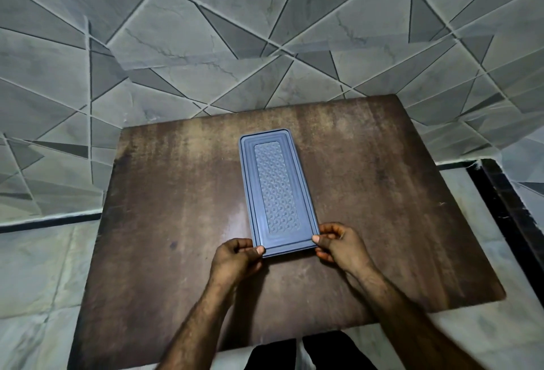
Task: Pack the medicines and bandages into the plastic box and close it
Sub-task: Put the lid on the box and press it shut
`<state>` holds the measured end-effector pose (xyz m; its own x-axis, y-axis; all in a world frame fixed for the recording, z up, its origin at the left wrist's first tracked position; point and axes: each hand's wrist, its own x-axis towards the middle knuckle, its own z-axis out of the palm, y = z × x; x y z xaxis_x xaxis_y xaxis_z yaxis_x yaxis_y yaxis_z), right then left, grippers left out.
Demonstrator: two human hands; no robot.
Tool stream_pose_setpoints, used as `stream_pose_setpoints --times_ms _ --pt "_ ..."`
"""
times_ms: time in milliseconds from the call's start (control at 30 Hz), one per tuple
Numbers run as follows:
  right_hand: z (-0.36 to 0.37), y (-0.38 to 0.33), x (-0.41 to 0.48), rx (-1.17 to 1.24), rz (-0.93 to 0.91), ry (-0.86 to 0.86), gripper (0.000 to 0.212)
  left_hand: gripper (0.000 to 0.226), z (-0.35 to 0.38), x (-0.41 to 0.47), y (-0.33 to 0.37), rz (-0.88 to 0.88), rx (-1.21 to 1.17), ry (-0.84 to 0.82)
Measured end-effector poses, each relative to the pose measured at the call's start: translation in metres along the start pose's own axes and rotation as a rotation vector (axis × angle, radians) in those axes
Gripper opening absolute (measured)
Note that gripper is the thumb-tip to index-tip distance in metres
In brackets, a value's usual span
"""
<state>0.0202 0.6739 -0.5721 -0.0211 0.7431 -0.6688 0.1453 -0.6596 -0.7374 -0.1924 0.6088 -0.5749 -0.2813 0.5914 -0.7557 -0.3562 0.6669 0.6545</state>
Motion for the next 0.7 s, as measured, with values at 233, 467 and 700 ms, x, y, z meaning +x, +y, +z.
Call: stream_pose_setpoints --times_ms 233,467,700 --pt "0.001 -0.001 0.001 0.011 0.046 0.023 0.015 0.015 0.005 -0.002 0.002 -0.029 -0.048 0.040" --pt "0.006 0.000 0.005 -0.062 0.041 0.101 0.016 0.017 0.008 0.007 0.000 -0.001 0.089 0.109" --pt "0.004 -0.001 0.002 -0.010 0.054 0.089 0.014 0.019 0.005 0.006 0.002 -0.021 0.075 0.065"
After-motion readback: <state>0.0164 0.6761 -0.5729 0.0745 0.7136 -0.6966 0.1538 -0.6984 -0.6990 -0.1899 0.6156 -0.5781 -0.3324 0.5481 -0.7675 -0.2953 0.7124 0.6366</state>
